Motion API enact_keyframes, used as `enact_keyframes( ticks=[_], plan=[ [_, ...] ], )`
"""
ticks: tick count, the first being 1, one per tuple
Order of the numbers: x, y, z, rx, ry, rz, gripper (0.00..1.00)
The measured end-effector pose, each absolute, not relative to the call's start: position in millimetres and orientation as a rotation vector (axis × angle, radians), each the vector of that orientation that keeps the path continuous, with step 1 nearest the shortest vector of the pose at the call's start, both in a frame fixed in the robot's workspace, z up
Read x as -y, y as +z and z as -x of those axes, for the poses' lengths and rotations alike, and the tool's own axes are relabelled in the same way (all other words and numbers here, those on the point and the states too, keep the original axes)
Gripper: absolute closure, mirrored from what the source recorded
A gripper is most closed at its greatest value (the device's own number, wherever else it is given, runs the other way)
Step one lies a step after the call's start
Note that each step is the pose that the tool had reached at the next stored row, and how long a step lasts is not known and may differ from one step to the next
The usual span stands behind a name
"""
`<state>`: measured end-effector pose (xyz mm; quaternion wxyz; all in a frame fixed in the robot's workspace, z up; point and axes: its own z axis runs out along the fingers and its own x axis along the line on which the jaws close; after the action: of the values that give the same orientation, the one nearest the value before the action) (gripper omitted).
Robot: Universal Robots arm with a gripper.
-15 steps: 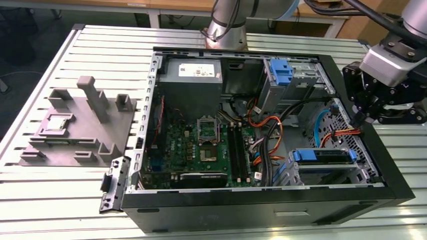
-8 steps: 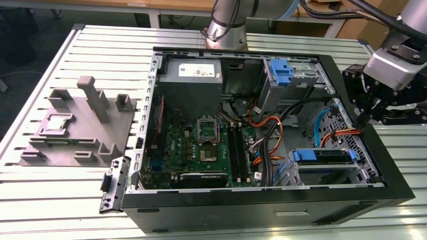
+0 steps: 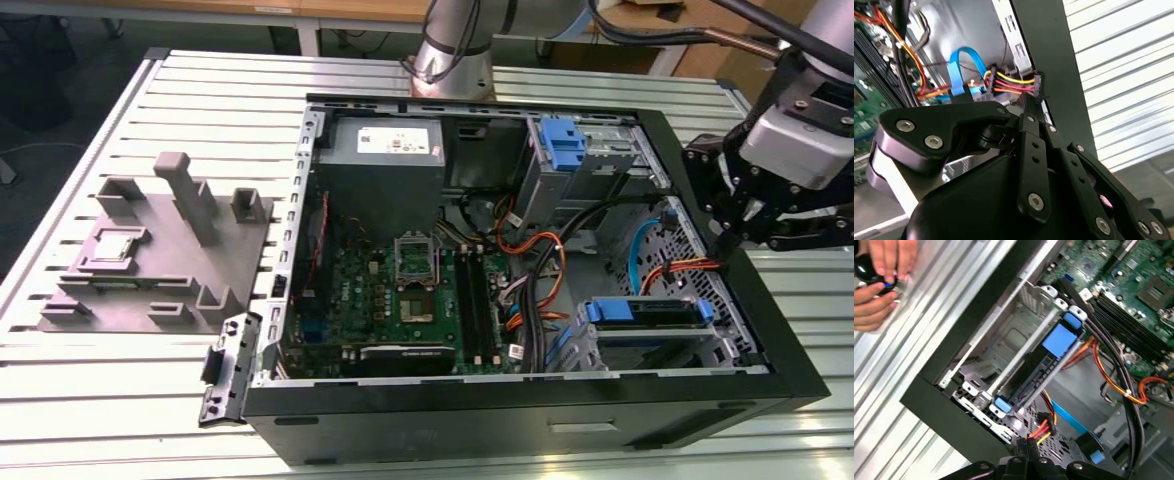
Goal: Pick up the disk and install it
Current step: 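Insert the first disk wire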
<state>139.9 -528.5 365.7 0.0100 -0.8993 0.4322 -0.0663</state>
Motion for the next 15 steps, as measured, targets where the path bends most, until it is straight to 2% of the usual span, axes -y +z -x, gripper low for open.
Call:
enact_keyframes(
  ticks=[15],
  plan=[
    [528.4,360.9,-140.0,-1.086,-0.256,2.931,0.88]
  ],
)
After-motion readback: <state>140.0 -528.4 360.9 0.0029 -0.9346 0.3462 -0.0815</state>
